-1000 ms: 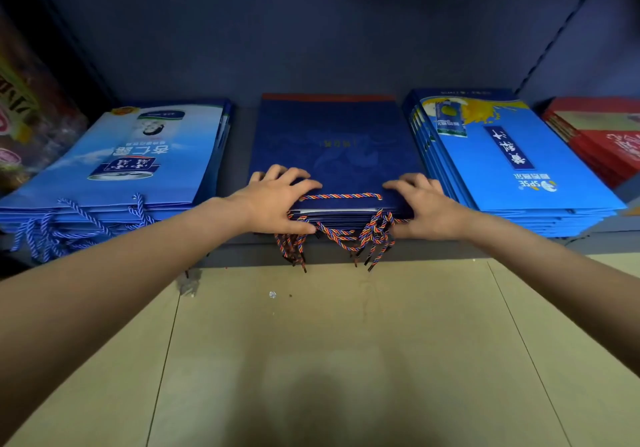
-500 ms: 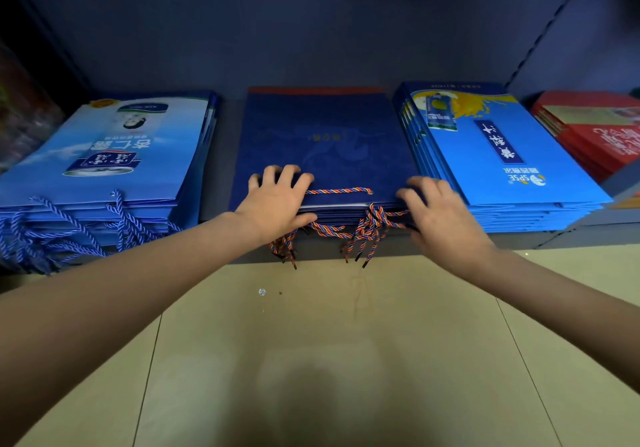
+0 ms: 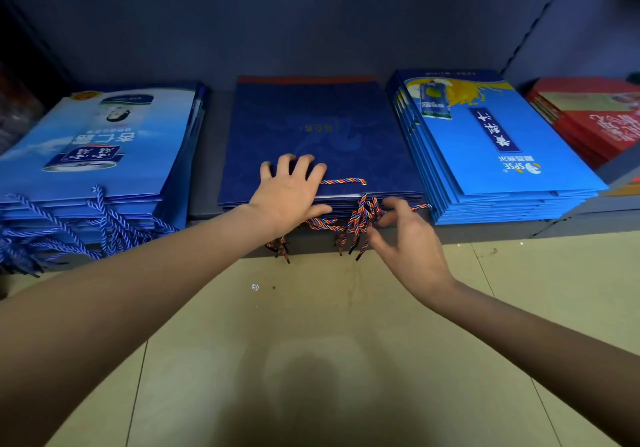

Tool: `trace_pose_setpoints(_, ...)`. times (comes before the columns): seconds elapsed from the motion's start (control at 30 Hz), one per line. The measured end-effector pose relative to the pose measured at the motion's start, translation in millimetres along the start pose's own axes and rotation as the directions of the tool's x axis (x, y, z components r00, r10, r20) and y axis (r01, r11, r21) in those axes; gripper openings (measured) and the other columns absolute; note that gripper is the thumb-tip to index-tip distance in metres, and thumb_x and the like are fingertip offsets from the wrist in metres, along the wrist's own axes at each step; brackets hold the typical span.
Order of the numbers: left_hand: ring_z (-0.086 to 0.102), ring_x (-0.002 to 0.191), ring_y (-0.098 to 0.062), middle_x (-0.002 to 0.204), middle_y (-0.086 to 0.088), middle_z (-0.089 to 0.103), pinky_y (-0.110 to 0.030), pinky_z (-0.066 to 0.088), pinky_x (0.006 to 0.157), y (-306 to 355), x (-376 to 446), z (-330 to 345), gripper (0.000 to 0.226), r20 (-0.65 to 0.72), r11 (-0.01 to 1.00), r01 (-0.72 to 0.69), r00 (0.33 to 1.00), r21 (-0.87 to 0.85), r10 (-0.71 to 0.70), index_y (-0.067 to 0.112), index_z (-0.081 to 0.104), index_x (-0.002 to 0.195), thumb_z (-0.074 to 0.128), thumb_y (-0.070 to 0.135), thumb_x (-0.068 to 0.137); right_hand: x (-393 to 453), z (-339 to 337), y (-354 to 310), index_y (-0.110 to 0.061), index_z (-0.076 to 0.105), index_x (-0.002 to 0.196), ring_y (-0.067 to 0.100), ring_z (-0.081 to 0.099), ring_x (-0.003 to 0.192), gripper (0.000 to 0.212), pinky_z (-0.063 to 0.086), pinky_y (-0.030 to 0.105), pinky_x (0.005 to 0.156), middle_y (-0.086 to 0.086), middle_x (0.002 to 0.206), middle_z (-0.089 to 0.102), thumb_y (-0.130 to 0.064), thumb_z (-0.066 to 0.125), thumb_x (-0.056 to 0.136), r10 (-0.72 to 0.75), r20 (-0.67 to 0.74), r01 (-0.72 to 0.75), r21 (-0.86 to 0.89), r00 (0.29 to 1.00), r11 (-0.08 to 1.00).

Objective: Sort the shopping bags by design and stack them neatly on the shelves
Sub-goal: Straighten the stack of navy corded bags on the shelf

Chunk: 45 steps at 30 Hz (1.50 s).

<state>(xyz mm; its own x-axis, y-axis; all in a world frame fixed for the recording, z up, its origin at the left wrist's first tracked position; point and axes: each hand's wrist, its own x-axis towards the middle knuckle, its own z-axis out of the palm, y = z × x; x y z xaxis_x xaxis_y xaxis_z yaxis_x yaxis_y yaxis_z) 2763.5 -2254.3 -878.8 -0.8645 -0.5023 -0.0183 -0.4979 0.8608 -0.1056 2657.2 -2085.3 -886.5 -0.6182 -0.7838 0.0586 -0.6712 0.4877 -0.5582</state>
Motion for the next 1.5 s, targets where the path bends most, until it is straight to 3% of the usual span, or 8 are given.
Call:
trace_pose_setpoints(0.3,0.057,0.104,-0.039,0.121,-0.016,0.060,-0.055,0.047,0.081,-9.9,1.0,21.4,0.067,-0.273,0.995,-0.086,0.957,0.057,0.098,0.003,0.059,0.119,0.044,0.054,0.079,20.8,6.9,8.2,-0.008,0.069,0.090,0.025,0.054,0.088,0.022,0.034,0.027,0.070,0.004,0.086,0.044,-0.028,0.060,0.090,0.156,0.089,-0.150,-0.065,0.984,0.986)
trace_pose_setpoints(0.47,0.059,0.100,-0.037,0.117,-0.015,0.061,-0.053,0.048,0.078,-11.7,2.4,25.7,0.068,-0.323,0.992,-0.108,0.938,0.062,0.123,0.004,0.060,0.115,0.032,0.056,0.081,7.5,4.6,18.8,-0.008,0.068,0.096,0.022,0.062,0.086,0.019,0.036,0.023,0.067,0.005,0.084,0.066,-0.022,0.055,0.094,0.089,0.482,-0.073,-0.052,0.872,0.996)
trace_pose_setpoints(0.53,0.059,0.100,-0.037,0.117,-0.015,0.061,-0.054,0.049,0.077,-9.9,2.3,30.0,0.066,-0.333,0.991,-0.113,0.934,0.065,0.128,0.004,0.060,0.115,0.038,0.056,0.081,8.2,-3.8,25.5,-0.012,0.065,0.104,0.024,0.060,0.094,0.021,0.033,0.022,0.066,0.004,0.091,0.062,-0.027,0.057,0.092,0.130,0.381,-0.085,-0.132,0.916,0.988)
trace_pose_setpoints(0.73,0.059,0.102,-0.037,0.118,-0.015,0.061,-0.055,0.049,0.078,-8.1,0.3,32.0,0.064,-0.326,0.991,-0.089,0.938,0.096,0.116,0.004,0.060,0.116,0.047,0.054,0.078,24.7,12.9,-3.9,-0.008,0.070,0.085,0.014,0.056,0.075,0.033,0.044,0.029,0.072,0.009,0.086,0.069,-0.041,0.070,0.080,0.341,0.184,-0.387,0.485,0.922,0.784)
trace_pose_setpoints(0.9,0.059,0.102,-0.036,0.118,-0.014,0.061,-0.055,0.050,0.078,-7.2,0.2,29.2,0.064,-0.297,0.991,-0.073,0.949,0.116,0.104,0.005,0.061,0.115,0.048,0.054,0.077,33.7,26.5,-20.5,-0.009,0.055,0.062,0.020,0.045,0.064,0.028,0.035,0.030,0.061,0.009,0.066,0.054,-0.025,0.062,0.084,0.452,0.163,-0.476,0.414,0.877,0.776)
trace_pose_setpoints(1.13,0.054,0.110,-0.038,0.126,-0.015,0.056,-0.061,0.043,0.086,-9.2,0.1,25.7,0.066,-0.218,0.995,-0.066,0.972,0.077,0.082,0.004,0.056,0.124,0.045,0.054,0.081,29.5,-34.0,6.1,-0.012,0.037,0.060,0.017,0.038,0.051,0.041,0.026,0.031,0.052,0.004,0.055,0.038,-0.026,0.042,0.099,0.163,0.233,-0.208,0.187,0.959,0.960)
trace_pose_setpoints(1.3,0.055,0.108,-0.040,0.123,-0.017,0.057,-0.061,0.044,0.084,-8.1,-1.0,23.4,0.066,-0.176,0.992,-0.084,0.979,0.096,0.100,0.003,0.057,0.121,0.043,0.053,0.081,13.2,-25.7,38.2,-0.011,0.058,0.107,0.032,0.053,0.107,0.026,0.043,0.038,0.087,0.016,0.112,0.057,-0.032,0.047,0.095,0.232,0.420,-0.014,-0.461,0.878,0.887)
trace_pose_setpoints(1.5,0.053,0.111,-0.038,0.128,-0.015,0.055,-0.059,0.041,0.092,-9.2,0.4,16.3,0.068,-0.102,0.982,-0.101,0.988,0.158,0.118,0.004,0.053,0.127,0.039,0.055,0.085,16.3,-17.9,13.6,-0.009,0.064,0.104,0.031,0.054,0.093,0.026,0.047,0.047,0.081,0.011,0.096,0.051,-0.020,0.070,0.081,-0.295,-0.005,0.291,-0.146,0.956,0.945)
